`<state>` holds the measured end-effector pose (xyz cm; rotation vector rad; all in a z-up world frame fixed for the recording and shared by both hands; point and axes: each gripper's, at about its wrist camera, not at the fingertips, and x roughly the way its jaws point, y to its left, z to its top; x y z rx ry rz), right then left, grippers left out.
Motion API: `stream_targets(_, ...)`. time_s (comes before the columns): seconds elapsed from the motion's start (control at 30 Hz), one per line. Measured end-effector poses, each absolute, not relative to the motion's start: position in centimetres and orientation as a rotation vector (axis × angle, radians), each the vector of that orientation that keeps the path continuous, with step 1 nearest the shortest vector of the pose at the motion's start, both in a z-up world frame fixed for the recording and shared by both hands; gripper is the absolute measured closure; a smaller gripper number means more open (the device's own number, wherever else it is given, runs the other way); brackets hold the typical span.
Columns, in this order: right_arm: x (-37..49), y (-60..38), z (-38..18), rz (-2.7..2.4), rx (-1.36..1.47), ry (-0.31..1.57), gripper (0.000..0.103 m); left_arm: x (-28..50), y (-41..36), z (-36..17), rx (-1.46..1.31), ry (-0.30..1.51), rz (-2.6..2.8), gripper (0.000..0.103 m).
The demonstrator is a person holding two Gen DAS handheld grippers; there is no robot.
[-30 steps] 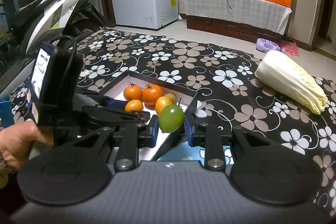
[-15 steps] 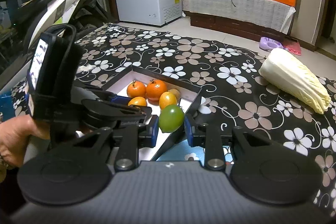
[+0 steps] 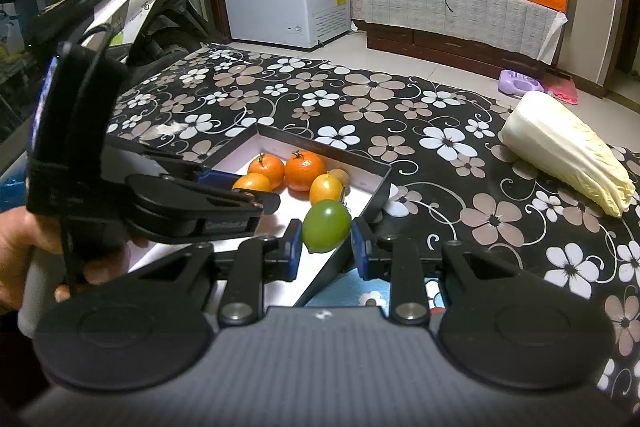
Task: Organize fruits
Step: 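Carry the grape and tangerine over to the blue plate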
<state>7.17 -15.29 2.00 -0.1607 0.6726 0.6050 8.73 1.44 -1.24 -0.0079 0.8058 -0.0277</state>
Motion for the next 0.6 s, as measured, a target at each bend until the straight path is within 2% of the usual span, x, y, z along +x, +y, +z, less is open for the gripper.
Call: stream_targets(0.6, 6.7, -16.7, 2.6, 0.589, -0.143, 0.656, 0.074, 7.5, -0.9, 0.6, 0.017, 0.771, -0.073, 0.067)
